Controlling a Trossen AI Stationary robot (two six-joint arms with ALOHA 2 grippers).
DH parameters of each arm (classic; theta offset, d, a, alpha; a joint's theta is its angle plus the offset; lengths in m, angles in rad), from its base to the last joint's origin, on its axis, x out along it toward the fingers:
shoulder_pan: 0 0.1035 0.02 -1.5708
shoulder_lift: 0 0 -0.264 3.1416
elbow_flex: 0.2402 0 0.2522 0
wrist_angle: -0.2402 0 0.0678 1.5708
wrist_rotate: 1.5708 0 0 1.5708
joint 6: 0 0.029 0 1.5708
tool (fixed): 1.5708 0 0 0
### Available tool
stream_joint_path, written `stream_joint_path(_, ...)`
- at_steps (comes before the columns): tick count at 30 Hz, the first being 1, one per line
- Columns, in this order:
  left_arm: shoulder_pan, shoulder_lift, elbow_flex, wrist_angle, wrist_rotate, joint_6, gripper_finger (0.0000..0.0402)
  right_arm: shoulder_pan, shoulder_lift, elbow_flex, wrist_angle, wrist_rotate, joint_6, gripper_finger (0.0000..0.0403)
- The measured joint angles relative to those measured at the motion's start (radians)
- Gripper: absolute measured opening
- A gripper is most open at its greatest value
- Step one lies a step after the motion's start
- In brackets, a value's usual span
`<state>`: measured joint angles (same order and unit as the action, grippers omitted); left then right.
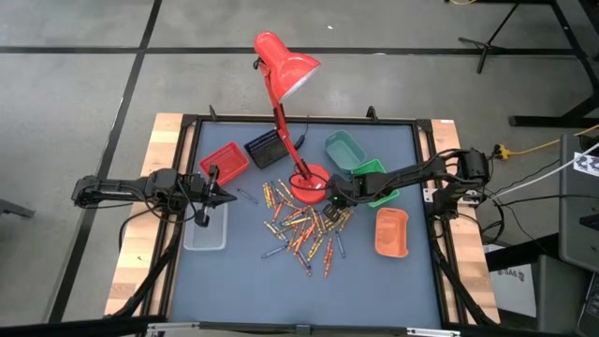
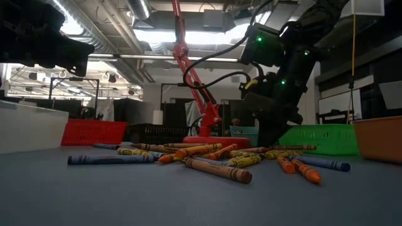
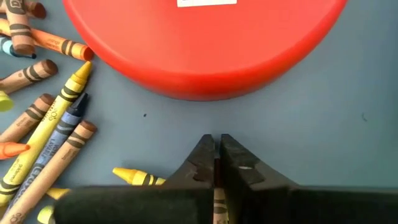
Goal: Sort crayons
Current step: Put the brown crayon into the top right blue bin
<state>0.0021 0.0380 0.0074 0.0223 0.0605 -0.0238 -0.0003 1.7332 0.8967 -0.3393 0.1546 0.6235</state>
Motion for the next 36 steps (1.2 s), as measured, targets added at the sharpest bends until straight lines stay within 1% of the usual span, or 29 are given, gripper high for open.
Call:
stream_joint_path(6, 0.000, 0.000, 0.000, 0.000, 0.000, 0.000, 0.0000, -0.001, -0.001, 0.000, 0.002, -0.032, -0.001, 0.0012)
stream_joint_path(13, 0.000, 0.000, 0.000, 0.000, 0.000, 0.000, 0.0000, -0.001, -0.002, 0.000, 0.002, -0.044, -0.003, 0.0007)
stream_joint_path(17, 0.000, 0.000, 0.000, 0.000, 0.000, 0.000, 0.0000, 0.000, -0.013, 0.000, -0.002, -0.095, -0.004, 0.0009)
stream_joint_path(21, 0.000, 0.000, 0.000, 0.000, 0.000, 0.000, 0.0000, 0.002, -0.051, -0.001, -0.005, -0.121, -0.008, 0.0007)
stream_joint_path(31, 0.000, 0.000, 0.000, 0.000, 0.000, 0.000, 0.0000, -0.002, -0.152, -0.001, -0.002, -0.125, -0.063, 0.0007)
stream_joint_path(36, 0.000, 0.000, 0.000, 0.000, 0.000, 0.000, 0.0000, -0.049, -0.201, -0.001, 0.000, -0.121, -0.113, 0.0007)
